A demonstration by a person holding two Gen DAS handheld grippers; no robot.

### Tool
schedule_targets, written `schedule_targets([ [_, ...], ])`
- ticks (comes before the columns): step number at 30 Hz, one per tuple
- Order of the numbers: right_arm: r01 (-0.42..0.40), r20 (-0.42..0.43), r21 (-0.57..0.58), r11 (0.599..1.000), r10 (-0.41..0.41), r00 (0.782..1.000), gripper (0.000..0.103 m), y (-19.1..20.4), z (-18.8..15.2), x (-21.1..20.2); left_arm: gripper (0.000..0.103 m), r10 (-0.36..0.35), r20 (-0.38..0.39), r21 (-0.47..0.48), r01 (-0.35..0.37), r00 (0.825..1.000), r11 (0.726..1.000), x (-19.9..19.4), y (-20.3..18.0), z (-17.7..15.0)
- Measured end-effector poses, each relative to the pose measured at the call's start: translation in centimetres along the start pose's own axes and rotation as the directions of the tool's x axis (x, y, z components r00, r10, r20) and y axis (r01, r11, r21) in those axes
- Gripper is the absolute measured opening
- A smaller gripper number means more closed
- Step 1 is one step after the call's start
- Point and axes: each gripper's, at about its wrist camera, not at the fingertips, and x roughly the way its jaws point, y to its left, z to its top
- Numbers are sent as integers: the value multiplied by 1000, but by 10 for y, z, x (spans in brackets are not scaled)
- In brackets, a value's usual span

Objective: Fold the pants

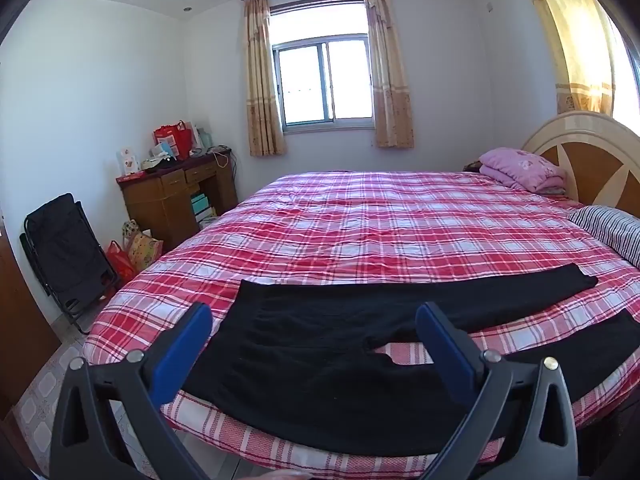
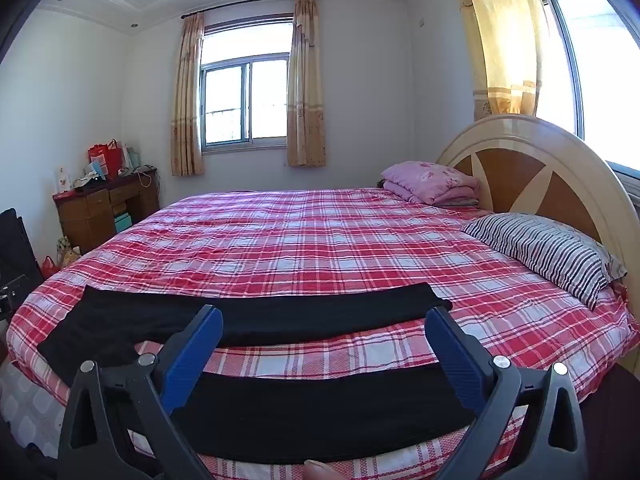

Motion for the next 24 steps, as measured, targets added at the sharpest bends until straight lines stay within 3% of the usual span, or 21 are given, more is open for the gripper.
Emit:
schedule_targets([
  [24, 2, -10, -15, 1000, -2, 1000, 102, 6, -7, 3, 103, 8, -13, 10, -8, 1000, 1000, 5, 3, -1],
])
